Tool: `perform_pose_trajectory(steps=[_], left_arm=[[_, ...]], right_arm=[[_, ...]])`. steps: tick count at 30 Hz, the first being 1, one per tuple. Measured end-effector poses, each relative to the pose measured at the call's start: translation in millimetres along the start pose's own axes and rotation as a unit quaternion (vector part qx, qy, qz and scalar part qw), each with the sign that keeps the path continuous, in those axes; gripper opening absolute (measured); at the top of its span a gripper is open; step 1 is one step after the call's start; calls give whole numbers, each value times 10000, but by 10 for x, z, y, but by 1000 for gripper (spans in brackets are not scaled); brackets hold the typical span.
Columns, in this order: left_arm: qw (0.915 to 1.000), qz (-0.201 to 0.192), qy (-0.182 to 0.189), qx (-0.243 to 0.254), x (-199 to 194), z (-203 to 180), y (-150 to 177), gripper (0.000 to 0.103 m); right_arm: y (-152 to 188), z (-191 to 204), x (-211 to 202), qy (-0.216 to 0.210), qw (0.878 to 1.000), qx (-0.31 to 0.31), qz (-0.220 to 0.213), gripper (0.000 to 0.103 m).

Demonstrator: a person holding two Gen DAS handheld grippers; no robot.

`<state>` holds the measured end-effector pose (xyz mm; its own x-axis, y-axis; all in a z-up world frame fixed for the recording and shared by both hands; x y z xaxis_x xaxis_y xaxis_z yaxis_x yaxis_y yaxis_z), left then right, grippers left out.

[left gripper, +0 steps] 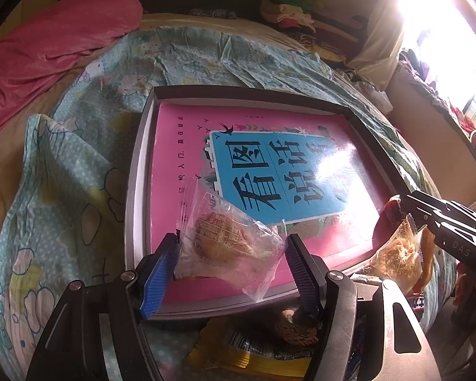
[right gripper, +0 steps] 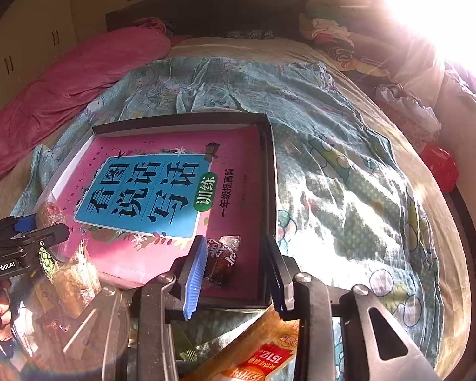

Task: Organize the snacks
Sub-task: 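Lower the clear pastry bag into the pink tray and open the left tool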

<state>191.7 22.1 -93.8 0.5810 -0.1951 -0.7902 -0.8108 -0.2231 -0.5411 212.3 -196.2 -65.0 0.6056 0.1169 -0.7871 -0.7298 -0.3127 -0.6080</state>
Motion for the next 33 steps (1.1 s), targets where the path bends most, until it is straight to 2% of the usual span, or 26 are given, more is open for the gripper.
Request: perform_pose_trajectory(steps=[10,33], left_arm=[[9999,12,130,-98,-33,9,0,72],[9987,60,404,-302,-147,43,33,76]], right_arm=[[-1,27,-66,-76,9999,3,-133,37],[21,1,-431,-238,9969,146,-729,51]])
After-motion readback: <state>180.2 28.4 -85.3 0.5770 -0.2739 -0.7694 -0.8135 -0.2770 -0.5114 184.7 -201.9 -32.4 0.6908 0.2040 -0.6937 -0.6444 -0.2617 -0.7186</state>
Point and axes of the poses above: each gripper's, at about its wrist camera, not at the fingertips, and x roughly the way its jaws point, z to its left, y to its underside, the point moved 8 cm from there along x, roughly the way its jaws point, and after that the axes turned 8 degrees about -x, right-handed, at the moved point
